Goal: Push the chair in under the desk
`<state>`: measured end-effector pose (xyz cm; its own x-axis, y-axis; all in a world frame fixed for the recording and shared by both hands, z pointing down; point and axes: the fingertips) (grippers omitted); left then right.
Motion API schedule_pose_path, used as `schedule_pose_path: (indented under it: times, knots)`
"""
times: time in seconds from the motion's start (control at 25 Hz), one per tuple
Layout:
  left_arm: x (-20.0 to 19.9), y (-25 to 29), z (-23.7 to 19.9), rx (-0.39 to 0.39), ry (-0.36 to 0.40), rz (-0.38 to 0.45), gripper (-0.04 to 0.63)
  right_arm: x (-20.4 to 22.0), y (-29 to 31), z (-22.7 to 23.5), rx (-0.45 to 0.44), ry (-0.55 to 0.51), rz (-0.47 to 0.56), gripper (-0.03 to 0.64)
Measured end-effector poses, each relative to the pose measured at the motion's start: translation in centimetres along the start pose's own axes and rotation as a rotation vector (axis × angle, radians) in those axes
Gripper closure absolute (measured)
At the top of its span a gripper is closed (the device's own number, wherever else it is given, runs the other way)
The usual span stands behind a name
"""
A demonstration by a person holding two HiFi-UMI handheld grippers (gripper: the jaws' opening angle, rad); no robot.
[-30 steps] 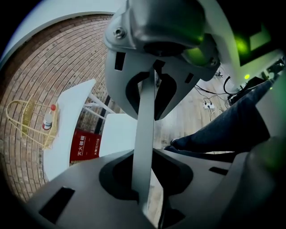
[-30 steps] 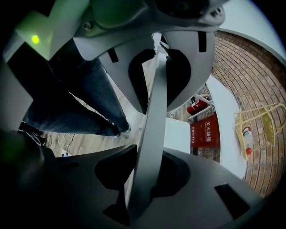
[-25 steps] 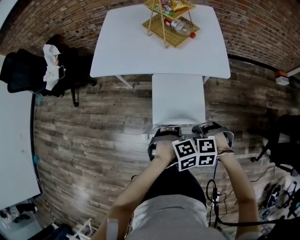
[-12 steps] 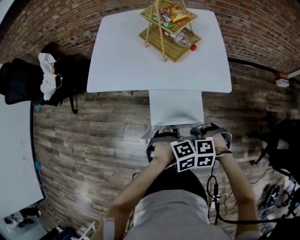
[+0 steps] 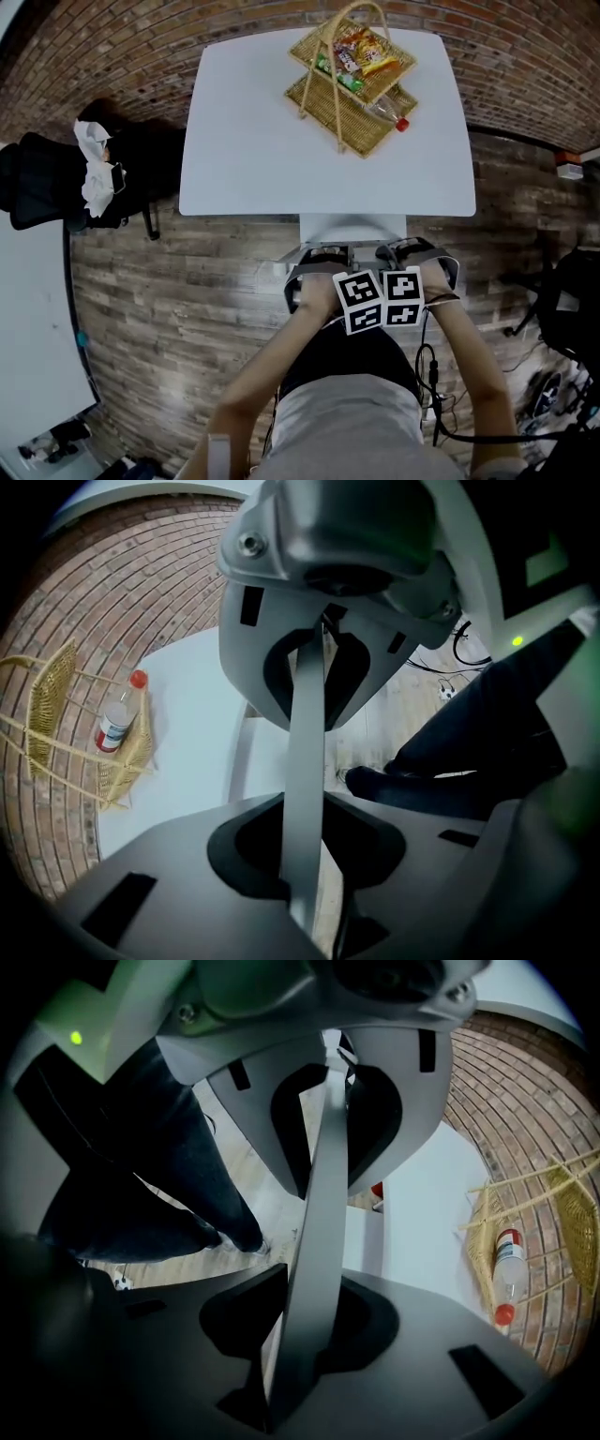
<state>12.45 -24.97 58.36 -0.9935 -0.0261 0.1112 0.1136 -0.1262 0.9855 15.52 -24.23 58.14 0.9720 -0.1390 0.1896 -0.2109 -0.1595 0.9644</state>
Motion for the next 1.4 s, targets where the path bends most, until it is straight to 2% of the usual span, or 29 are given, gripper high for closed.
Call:
schedule_pose_path:
  times: [0.44,0.8,1.0,1.08,1.2,1.24,1.32,1.4]
  knots:
    - [1.9,0.6,-7.2,-0.025,0.035,-0.002,0.494,-0.7,1.5,7.2,0.013,0.027,-0.005,0.515]
    - [2.0,0.7,-8.6,0.006,0.045,0.004,0.459,-0.8,1.7,8.3,-0.001,0.038,-0.003,0.515]
    - [1.9,0.8,-8.5,-0.031,0.051,0.001,0.463,-0.5,1.7,8.3,0.020,-0.004,-0.013,0.507]
    - [1.7,0.7,-8.5,-0.056,0.047,0.008,0.466,-0.3,1.7,8.4,0.034,-0.031,-0.022,0.457]
    - [1.7,0.4,-8.5,-0.115,0.057,0.037,0.464,-0.5,1.6,8.5,0.034,-0.004,-0.006,0.446]
    - [1.7,0.3,-8.5,-0.135,0.059,0.056,0.449,-0.7,1.5,8.5,0.034,0.008,0.006,0.438]
    - [1.7,-0.2,-8.4,-0.156,0.042,0.108,0.446,-1.2,1.1,8.3,0.051,0.017,0.026,0.352]
    - [1.6,-1.0,-8.4,-0.165,0.006,0.165,0.428,-1.4,0.6,8.2,0.085,0.021,0.040,0.341]
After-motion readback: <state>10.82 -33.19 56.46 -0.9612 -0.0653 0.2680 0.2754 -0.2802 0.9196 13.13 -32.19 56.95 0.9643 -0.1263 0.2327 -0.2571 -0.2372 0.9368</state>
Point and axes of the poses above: the fingertips, and each gripper's own axes: y forward along the fingers, z to its right, x out of its underside, and after that the axes turned 2 degrees about x, right-handed
